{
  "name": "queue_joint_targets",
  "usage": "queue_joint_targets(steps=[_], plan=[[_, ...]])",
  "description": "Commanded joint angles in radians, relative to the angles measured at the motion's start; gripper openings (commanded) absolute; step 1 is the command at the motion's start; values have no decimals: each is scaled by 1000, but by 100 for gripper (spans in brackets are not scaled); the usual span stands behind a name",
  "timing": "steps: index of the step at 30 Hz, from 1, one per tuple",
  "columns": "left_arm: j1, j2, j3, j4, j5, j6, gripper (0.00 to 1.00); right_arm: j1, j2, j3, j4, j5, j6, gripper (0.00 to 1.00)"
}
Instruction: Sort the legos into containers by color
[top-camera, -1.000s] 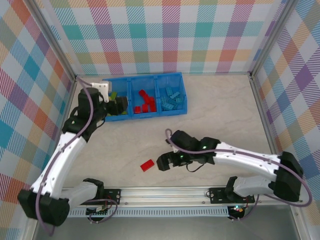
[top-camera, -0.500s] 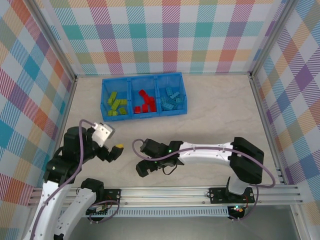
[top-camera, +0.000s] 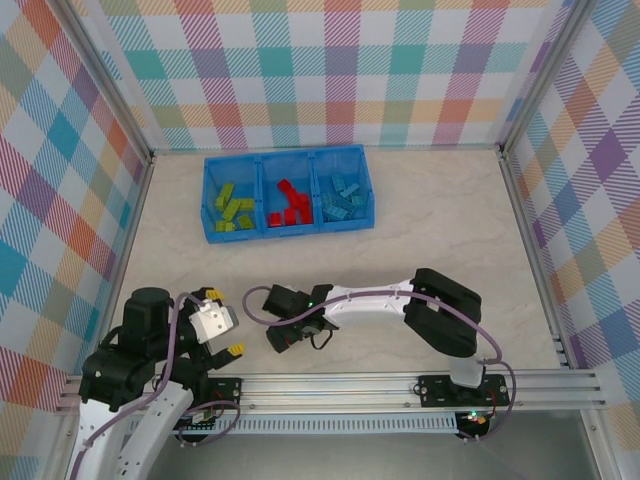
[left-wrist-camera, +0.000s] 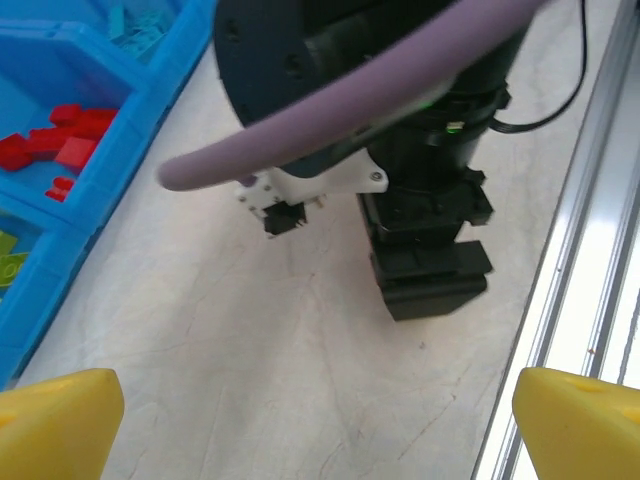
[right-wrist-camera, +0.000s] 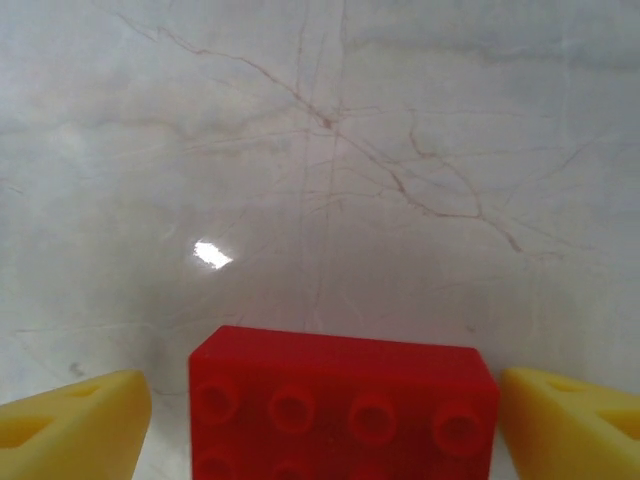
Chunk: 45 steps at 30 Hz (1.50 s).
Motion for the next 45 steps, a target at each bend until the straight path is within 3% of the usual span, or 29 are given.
queue_joint_targets(steps=[1,6,8,10,14,17,23,27,38,45], plan=[[-6,-23,-25,-33,43,68,100,9,16,22,7,18,-12,76],[-6,-42,-45,-12,63,67,100,10,-13,7,8,47,-17,48],[-6,-51,-47,9,88,58,100,7,-49,-3,13,64,-30,44],[-6,-55,-54,75,87,-23,100,-9,-108,-21,35,67,-46,45],[-6,-27,-64,270,-3,-366,100,-74,-237,-42,79,65,-84,47],[-6,-7,-60,364,29,-505,100,-141,-303,-47,127,62,-131,47],[-6,-5,-59,489,-70,-705,100,-258,-288,40,155,36,-183,45],[-6,-7,-94,568,-88,-842,100,-347,-177,147,246,90,-226,46],[-6,6,-119,546,-108,-942,100,-477,182,545,277,129,-395,47],[-6,80,-142,572,-329,-1309,99,-494,289,733,174,103,-426,69]])
